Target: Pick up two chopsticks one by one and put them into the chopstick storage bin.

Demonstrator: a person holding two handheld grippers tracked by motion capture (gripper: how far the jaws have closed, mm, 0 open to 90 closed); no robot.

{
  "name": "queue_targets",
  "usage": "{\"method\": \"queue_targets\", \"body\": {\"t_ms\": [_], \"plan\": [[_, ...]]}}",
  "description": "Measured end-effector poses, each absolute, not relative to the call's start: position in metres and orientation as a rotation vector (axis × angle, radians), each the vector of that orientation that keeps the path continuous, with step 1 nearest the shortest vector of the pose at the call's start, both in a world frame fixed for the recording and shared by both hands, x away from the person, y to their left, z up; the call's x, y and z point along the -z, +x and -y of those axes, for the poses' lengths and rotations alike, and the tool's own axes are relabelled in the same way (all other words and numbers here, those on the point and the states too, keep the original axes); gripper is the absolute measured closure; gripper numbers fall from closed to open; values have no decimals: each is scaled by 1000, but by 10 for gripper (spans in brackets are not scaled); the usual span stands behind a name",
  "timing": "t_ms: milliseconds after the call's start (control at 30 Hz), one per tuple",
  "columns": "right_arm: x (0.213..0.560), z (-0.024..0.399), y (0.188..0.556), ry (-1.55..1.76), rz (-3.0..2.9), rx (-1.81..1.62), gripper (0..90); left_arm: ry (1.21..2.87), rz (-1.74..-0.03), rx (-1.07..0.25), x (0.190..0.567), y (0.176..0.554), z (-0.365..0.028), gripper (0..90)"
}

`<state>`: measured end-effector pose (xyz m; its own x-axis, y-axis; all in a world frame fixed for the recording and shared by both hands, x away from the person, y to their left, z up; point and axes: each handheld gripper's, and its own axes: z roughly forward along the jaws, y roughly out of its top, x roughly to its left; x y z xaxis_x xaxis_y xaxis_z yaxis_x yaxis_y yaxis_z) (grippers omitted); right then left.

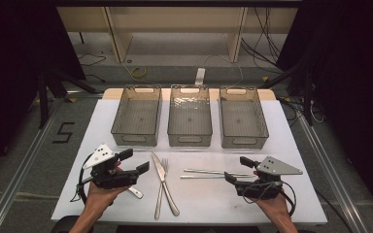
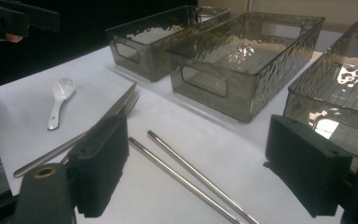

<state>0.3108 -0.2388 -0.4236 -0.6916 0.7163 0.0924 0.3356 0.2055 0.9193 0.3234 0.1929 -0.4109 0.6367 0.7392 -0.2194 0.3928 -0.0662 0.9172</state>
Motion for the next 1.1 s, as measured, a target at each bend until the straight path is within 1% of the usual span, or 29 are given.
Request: {"method": "queue_targets", "body": {"t_ms": [300,400,733,900,967,1100], "plan": [[419,239,316,976,-2187,-1445,227,1682,-943,-364,411,324,-193,186],[414,239,321,941,-2238,-1408,241,1682,-946,-364,411,324,-193,186],[402,234,358,880,-2513,-1118,264,1684,-948,-365,412,325,-194,186],[402,227,373,875,-2597,-966,283,1684,-946,-363,412,325,-193,186],[403,226,378,872,-2610,-940,307,1683,-946,-363,412,325,-193,186],[406,225,387,879,-2649,-888,317,1686,-944,-363,412,325,-192,186]]}}
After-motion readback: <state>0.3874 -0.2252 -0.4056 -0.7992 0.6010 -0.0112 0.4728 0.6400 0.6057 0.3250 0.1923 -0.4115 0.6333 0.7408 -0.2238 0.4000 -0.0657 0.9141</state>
